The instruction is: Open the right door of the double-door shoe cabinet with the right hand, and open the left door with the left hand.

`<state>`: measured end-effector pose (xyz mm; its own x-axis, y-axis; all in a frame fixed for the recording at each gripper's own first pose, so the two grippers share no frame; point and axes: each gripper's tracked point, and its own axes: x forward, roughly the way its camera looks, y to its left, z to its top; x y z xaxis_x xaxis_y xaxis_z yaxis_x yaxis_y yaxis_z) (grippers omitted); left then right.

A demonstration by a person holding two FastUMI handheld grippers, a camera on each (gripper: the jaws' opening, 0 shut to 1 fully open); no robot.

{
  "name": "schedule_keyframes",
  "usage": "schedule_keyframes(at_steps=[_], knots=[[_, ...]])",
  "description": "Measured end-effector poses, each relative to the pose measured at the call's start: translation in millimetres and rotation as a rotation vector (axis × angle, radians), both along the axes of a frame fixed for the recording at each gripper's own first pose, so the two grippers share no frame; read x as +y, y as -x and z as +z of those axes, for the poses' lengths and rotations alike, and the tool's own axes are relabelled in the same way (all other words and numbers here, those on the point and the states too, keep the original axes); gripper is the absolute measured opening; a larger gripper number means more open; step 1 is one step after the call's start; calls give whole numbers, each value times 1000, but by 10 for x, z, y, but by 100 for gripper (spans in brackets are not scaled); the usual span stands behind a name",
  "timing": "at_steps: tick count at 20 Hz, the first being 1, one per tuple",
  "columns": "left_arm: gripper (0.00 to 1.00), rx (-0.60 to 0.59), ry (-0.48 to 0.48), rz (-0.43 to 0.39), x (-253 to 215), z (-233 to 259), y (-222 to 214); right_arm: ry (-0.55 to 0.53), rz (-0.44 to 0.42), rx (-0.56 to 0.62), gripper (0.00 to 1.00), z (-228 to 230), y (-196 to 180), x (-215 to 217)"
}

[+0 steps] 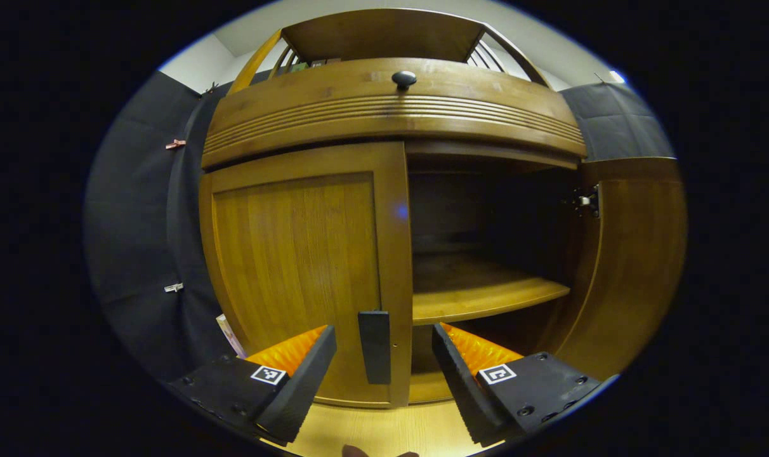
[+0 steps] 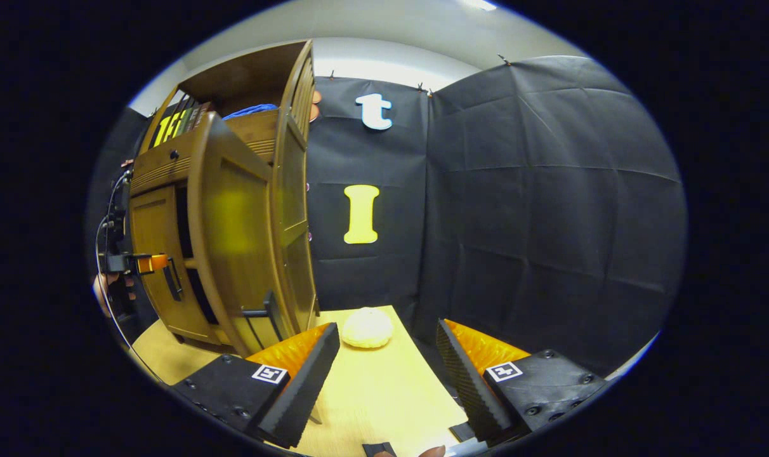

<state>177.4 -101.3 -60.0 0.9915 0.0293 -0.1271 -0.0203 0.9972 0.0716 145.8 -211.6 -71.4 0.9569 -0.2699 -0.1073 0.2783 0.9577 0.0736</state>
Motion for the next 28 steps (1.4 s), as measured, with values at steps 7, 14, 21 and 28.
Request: schedule_keyframes(at_steps=[7,14,21,28], knots=[[78,69,7,-16,21,-302,-362,-29,-104,5,94,27,185,-312],[42,148,38,-58,59,-554,-536,-13,-121,9,97,102,316,-284],[32,131,32,-64,89,-539,-286,5,-86,-5,98,248,462,-12],[31,123,40,-96,246,-529,260,31,-36,-5,100,352,460,352]])
